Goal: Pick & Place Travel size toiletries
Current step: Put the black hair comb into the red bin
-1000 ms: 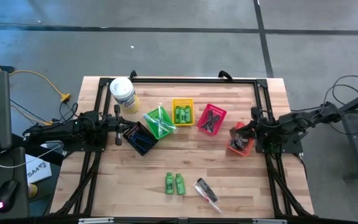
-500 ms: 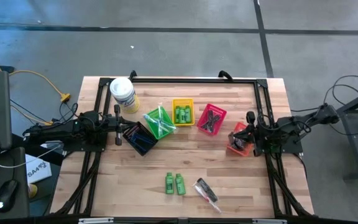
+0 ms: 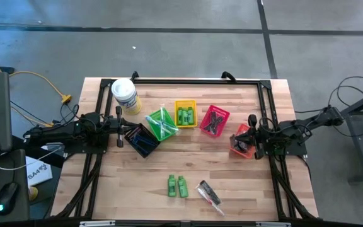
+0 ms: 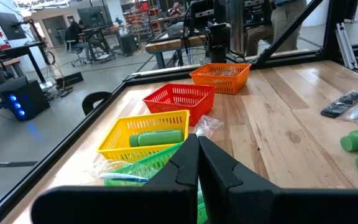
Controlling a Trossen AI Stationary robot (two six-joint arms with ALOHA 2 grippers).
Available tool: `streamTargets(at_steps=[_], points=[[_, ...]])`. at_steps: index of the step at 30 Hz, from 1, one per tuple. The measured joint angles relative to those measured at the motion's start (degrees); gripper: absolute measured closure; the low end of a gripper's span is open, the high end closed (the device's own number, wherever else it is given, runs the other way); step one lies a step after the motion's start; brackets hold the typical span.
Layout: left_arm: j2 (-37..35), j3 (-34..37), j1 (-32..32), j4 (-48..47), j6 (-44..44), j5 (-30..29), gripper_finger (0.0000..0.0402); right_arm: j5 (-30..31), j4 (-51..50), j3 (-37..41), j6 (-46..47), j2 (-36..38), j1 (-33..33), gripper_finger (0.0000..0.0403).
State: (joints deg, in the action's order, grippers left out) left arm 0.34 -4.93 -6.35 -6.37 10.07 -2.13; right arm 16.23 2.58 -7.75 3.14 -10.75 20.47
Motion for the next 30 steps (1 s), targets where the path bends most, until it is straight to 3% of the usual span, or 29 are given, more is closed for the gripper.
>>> streamTargets(at_steps=[30], points=[[0.0,0.0,-0.01,0.02,0.11,0.0,0.0402,0.36,2.83,3.74,1.13,-0.02,-0.02,0.0401]])
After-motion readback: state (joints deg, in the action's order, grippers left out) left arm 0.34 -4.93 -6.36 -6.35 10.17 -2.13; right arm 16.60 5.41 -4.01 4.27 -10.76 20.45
